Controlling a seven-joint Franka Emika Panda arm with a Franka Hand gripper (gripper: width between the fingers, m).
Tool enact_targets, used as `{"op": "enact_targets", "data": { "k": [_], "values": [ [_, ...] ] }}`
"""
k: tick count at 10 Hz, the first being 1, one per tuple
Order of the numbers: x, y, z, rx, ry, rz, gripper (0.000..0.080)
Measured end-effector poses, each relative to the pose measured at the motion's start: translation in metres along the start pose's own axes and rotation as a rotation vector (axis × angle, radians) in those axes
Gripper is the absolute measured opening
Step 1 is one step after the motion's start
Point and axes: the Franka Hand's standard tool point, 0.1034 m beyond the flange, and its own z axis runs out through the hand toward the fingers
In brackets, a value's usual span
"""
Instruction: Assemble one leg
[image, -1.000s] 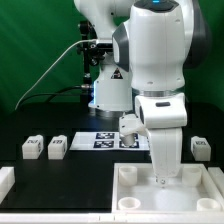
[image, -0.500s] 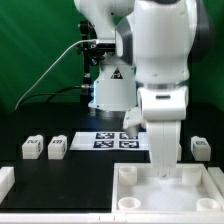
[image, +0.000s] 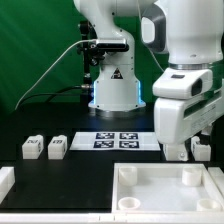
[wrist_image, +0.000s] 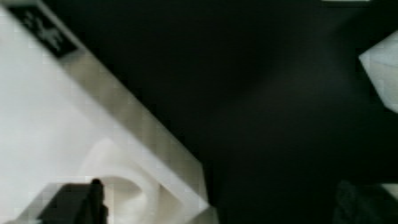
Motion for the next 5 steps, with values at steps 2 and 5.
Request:
{"op": "enact_targets", "data": {
  "k": [2, 5],
  "values": [
    [0.001, -0.006, 0.001, 0.021, 0.004, 0.284, 0.0649],
    [0.005, -0.052, 0.001, 0.085, -0.036, 0.809, 0.0649]
  ]
}}
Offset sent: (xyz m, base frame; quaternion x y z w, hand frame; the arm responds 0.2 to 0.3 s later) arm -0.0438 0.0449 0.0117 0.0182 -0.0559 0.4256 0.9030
